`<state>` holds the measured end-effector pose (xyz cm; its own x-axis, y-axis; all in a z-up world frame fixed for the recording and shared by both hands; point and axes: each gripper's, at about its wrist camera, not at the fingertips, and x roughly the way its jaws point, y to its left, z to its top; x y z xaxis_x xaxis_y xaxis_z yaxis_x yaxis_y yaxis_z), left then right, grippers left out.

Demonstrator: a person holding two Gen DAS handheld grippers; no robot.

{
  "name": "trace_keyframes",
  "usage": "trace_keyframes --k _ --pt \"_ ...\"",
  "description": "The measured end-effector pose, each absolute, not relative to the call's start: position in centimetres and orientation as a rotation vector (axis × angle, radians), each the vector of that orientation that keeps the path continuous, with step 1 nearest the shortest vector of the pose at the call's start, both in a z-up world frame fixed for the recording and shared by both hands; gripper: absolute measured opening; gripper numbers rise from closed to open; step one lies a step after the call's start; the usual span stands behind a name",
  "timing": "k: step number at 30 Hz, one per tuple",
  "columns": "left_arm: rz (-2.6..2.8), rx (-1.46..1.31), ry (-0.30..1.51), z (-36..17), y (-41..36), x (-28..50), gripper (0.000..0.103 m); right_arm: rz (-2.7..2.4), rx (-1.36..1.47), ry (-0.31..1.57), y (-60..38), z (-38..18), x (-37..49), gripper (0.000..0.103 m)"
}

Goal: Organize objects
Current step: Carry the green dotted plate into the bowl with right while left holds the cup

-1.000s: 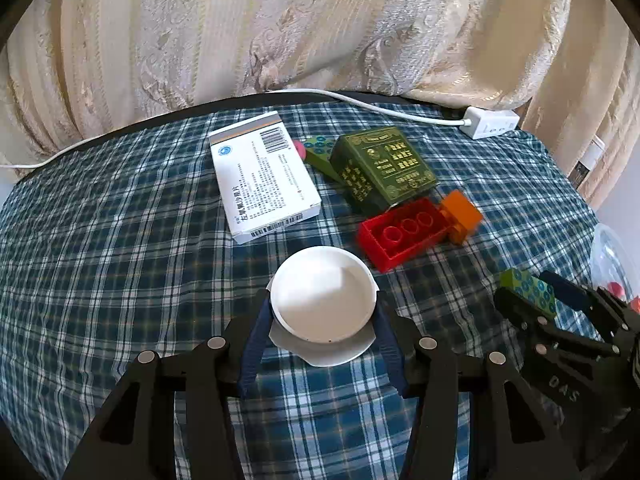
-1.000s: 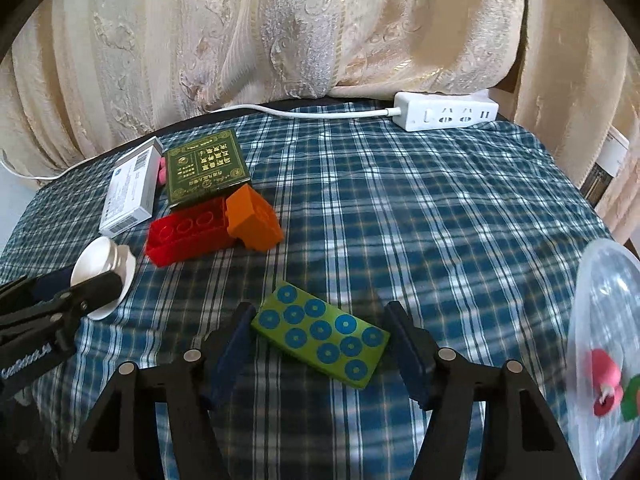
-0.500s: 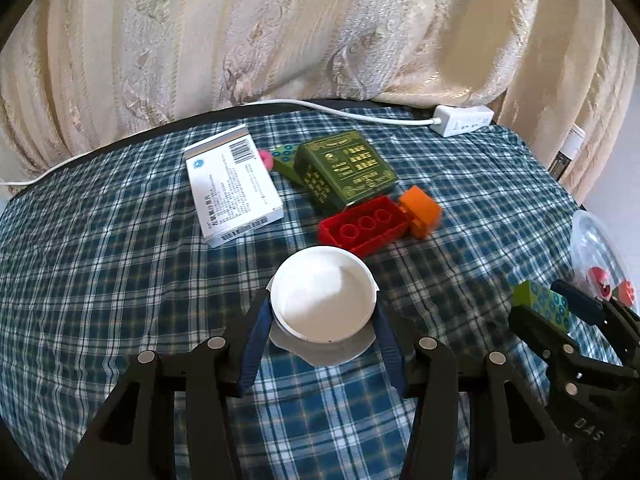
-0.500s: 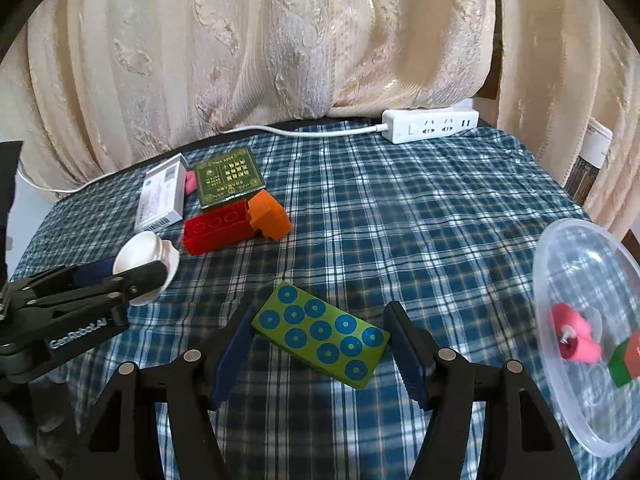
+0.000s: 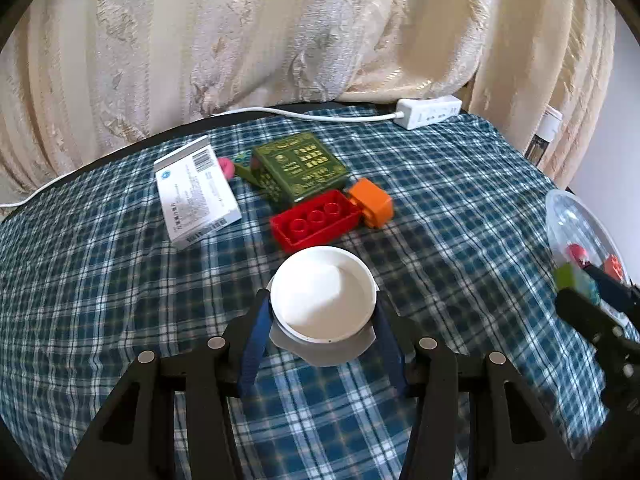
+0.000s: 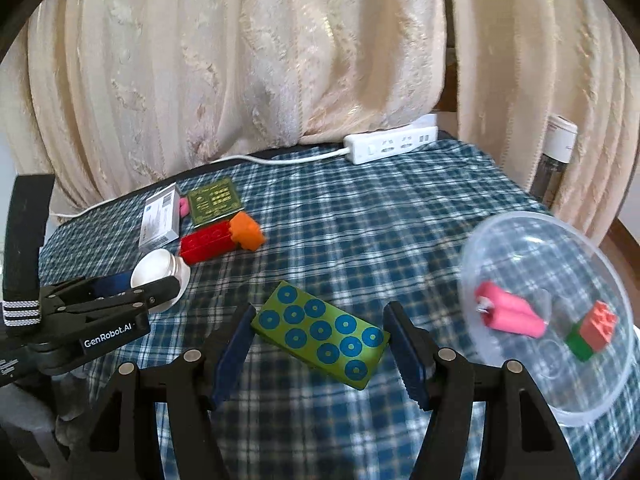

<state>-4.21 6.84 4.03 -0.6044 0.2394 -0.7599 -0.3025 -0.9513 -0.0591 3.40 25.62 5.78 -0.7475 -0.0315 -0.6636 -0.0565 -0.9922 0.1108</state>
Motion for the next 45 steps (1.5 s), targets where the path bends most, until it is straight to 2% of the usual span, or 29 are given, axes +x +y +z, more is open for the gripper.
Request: trace_keyframes --k 12,22,45 --pt "2.517 -1.174 0.135 4.4 9.1 -2.1 0.052 2.806 -0.999 0.274 32.3 6.7 6.9 0.069" --pt "2.467 -1.164 0.13 4.9 11.1 -0.7 0.052 2.706 -1.004 0.385 37.7 5.0 7.6 0.069" --pt "2.419 -1.187 0.14 4.3 13.2 -0.6 0.052 2.691 -1.116 0.407 38.4 3.1 2.8 0.069"
